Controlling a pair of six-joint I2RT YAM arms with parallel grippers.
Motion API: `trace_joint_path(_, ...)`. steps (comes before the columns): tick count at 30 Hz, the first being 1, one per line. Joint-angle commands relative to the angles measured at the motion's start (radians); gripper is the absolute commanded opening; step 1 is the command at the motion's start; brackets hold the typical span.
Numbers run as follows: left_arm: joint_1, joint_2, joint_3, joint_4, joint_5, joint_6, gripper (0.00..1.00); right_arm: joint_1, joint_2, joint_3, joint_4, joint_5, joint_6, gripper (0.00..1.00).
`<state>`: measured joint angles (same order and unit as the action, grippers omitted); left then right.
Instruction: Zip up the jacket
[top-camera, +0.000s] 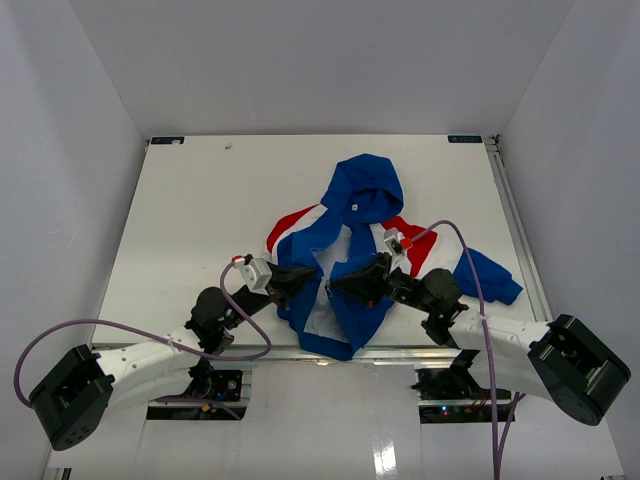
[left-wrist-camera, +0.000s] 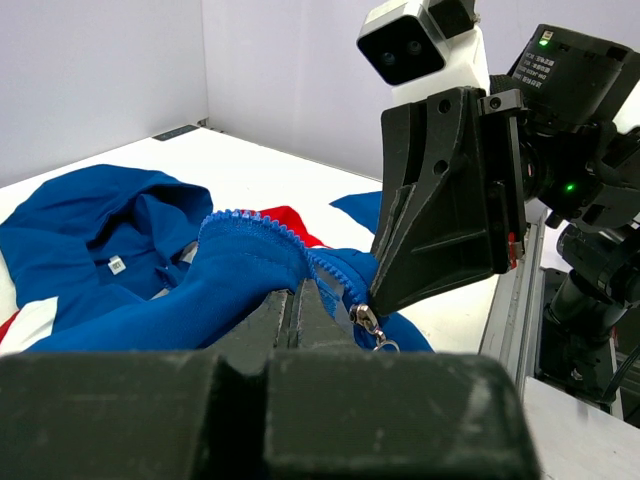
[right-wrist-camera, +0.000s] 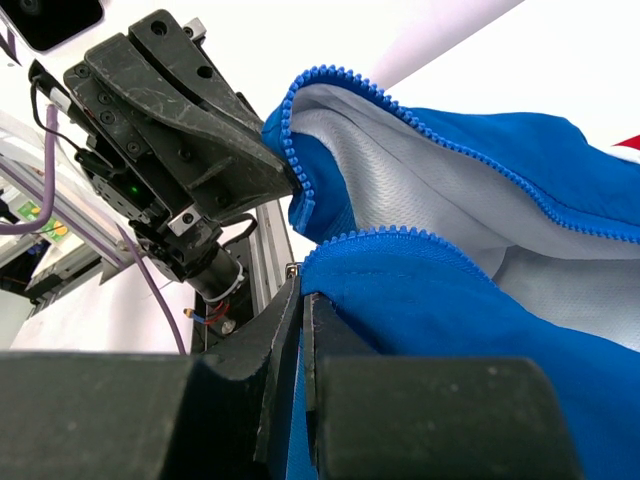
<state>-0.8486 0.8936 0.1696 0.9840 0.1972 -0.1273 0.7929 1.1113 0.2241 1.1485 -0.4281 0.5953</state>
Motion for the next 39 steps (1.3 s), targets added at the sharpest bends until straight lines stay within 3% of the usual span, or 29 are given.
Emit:
trace_joint_path(1, -0.007, 0.000, -0.008, 0.038, 0.031, 0.010, 0.00, 0.000, 0.003, 0.038, 0.102, -0.018, 0.011, 0.08)
trace_joint_path(25, -0.009, 0.028, -0.010, 0.059, 0.111, 0.015, 0.00, 0.000, -0.004, 0.032, 0.111, -0.014, 0.010, 0.08)
trace_joint_path(39, -0.010, 0.017, -0.021, 0.061, 0.090, 0.035, 0.00, 0.000, -0.033, 0.020, 0.081, -0.038, -0.003, 0.08)
